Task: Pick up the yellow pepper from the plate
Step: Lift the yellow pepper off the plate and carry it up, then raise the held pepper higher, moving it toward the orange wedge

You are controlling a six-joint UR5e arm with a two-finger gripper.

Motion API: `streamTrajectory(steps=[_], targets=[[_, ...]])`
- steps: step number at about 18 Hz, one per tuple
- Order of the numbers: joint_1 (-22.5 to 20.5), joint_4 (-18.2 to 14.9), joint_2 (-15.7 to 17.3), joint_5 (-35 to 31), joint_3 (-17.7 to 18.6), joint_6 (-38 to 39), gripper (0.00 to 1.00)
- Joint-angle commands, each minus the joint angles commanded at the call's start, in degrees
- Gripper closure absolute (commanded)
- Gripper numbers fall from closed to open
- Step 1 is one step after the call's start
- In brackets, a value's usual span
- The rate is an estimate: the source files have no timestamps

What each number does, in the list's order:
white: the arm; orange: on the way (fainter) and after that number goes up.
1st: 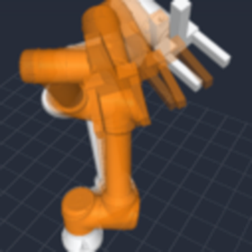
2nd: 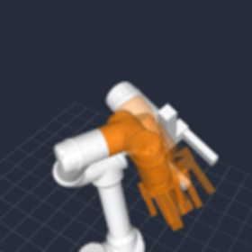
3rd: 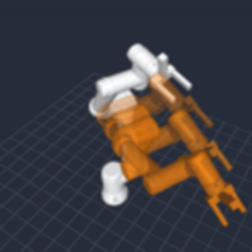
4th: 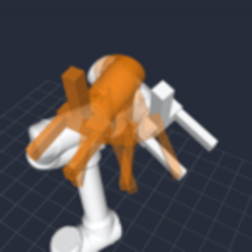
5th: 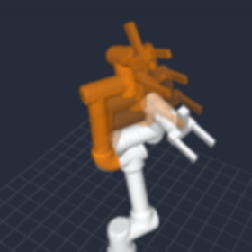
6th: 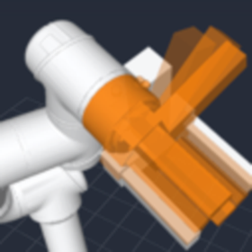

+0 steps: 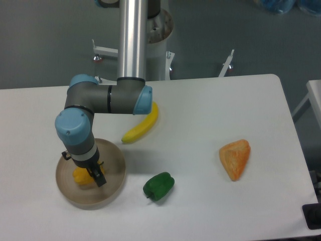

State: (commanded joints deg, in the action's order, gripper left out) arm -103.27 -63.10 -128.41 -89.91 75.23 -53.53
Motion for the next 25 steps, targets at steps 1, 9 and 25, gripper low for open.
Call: streamTrajectory(steps=[1, 9, 25], targets=[[-0.09, -0.09, 0.35, 0.18, 0.00, 0.00, 0.97], [-10.26, -11.83, 11.15, 3.78, 1.58, -0.26, 0.96], [-35.15, -20.39, 17.14, 2.03, 3.95, -35.84, 0.96]])
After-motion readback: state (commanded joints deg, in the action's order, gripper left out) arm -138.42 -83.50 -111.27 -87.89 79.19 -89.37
